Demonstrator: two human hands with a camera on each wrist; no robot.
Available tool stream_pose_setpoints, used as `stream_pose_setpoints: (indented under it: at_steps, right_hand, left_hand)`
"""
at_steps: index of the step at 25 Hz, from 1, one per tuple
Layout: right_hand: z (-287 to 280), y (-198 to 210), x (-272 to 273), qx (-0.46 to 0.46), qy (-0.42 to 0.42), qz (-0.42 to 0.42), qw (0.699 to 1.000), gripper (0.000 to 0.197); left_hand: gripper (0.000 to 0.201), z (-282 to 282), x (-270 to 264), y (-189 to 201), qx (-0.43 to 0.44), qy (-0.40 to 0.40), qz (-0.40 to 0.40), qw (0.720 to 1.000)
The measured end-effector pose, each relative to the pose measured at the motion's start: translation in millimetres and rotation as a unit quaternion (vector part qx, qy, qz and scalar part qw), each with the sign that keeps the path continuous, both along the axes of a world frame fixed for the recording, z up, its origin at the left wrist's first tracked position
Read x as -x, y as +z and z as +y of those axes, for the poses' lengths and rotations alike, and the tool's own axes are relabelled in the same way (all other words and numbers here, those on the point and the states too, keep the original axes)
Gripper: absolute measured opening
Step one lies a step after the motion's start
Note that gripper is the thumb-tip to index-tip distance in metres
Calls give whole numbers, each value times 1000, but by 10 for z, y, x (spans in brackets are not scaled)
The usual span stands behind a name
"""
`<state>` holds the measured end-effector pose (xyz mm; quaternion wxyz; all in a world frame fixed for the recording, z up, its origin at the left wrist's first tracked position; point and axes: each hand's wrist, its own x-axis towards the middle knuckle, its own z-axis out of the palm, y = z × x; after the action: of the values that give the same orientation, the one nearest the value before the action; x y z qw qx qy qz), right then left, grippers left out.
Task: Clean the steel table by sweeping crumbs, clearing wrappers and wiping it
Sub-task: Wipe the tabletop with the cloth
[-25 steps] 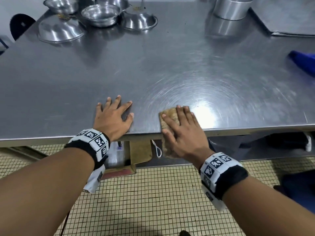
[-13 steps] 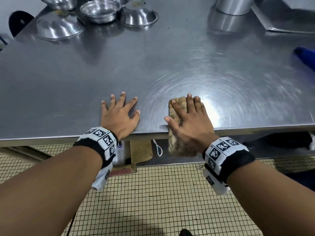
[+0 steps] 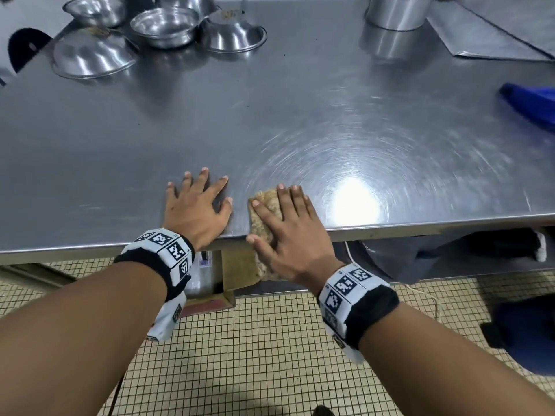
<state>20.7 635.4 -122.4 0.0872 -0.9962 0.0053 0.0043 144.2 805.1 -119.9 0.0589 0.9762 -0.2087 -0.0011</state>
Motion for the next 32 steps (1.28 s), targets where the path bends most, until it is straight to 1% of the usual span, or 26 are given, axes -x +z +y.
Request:
stream_pose_setpoints:
  at_steps: [3, 5, 8, 11, 14, 18, 20, 22, 25, 29, 32]
  right_hand:
    - [-212, -48, 97, 59, 46, 15, 997, 95]
    - [-385, -52, 127, 74, 51, 18, 996, 104]
    - [-669, -7, 175, 73, 29, 12, 997, 103]
    - [-957, 37, 227, 63, 15, 36, 997, 104]
    - [-1176, 81, 212, 34, 18, 48, 998, 103]
    - [-1342, 119, 167, -14, 9, 78, 997, 104]
    - [-1382, 143, 111, -49, -22, 88, 995, 99]
    - [-1382, 169, 8, -74, -60, 81, 992, 88]
    - [-1271, 192, -172, -62, -98, 69, 991, 75]
    - [-1016, 187, -334, -44, -127, 57, 989, 72]
    - [-842, 178, -367, -28, -117, 48, 992, 73]
  left_hand:
    - [55, -36, 44, 46, 4, -6, -1, 1000]
    - [56, -122, 80, 79, 9, -16, 3, 1000]
    - [57, -335, 168, 103, 30, -45, 17, 998]
    - [57, -574, 236, 97, 23, -68, 34, 997]
    - [57, -736, 254, 59, 10, -68, 36, 997]
    - [59, -713, 149, 31, -3, -64, 34, 997]
    - [61, -669, 86, 19, -10, -60, 33, 998]
    - [62, -661, 64, -6, -11, -52, 28, 998]
    - [61, -686, 50, -41, -4, -46, 25, 999]
    - [61, -685, 31, -65, -7, -42, 22, 999]
    - [62, -696, 37, -77, -5, -40, 14, 999]
